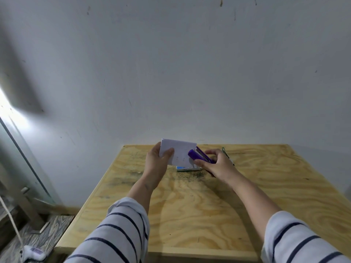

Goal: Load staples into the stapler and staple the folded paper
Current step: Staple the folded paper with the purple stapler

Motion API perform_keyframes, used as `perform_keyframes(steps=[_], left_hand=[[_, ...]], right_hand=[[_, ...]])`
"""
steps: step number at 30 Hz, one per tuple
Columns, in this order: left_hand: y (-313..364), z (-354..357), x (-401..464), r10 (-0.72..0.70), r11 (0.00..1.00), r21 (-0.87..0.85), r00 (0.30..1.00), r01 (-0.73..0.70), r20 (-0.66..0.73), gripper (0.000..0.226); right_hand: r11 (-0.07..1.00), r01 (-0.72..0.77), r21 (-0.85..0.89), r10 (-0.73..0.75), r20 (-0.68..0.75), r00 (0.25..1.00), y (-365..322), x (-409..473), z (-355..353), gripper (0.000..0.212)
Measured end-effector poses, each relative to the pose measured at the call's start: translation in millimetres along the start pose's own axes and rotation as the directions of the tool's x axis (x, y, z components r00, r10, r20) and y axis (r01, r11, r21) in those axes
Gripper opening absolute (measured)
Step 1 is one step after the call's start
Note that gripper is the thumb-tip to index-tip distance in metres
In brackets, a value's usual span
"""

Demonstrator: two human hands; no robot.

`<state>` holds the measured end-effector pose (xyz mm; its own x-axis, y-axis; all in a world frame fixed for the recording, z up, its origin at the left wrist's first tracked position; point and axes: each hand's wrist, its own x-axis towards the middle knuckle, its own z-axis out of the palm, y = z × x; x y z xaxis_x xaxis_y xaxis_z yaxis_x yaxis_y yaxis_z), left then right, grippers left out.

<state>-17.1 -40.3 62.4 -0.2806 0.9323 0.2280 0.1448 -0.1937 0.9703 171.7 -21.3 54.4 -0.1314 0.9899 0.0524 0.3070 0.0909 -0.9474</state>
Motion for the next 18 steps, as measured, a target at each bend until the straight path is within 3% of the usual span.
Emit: perform_keyframes(steps=[7, 12, 18], left_hand=[[-1.4, -5.1, 4.5, -0.090, 0.995, -0.034, 0.991, 0.094, 0.103, 0.018], [1.5, -3.1, 1.9, -0.103, 0.994, 0.000, 0.975, 0.105, 0.198, 0.013], [-2.4, -2.0, -4.4, -0.090, 0.994, 0.085, 0.976, 0.074, 0.196, 0.011]], right_hand=[[0.997, -0.011, 0.081, 0.000, 0.138, 0.990, -10.4, -5.6, -16.1, 0.040], [0.996, -0.074, 0.041, 0.063, 0.230, 0.971, -10.3, -1.3, -17.3, 0.046], [0.996, -0.073, 0.044, 0.057, 0.306, 0.950, -10.5, -1.5, -15.9, 0.039]])
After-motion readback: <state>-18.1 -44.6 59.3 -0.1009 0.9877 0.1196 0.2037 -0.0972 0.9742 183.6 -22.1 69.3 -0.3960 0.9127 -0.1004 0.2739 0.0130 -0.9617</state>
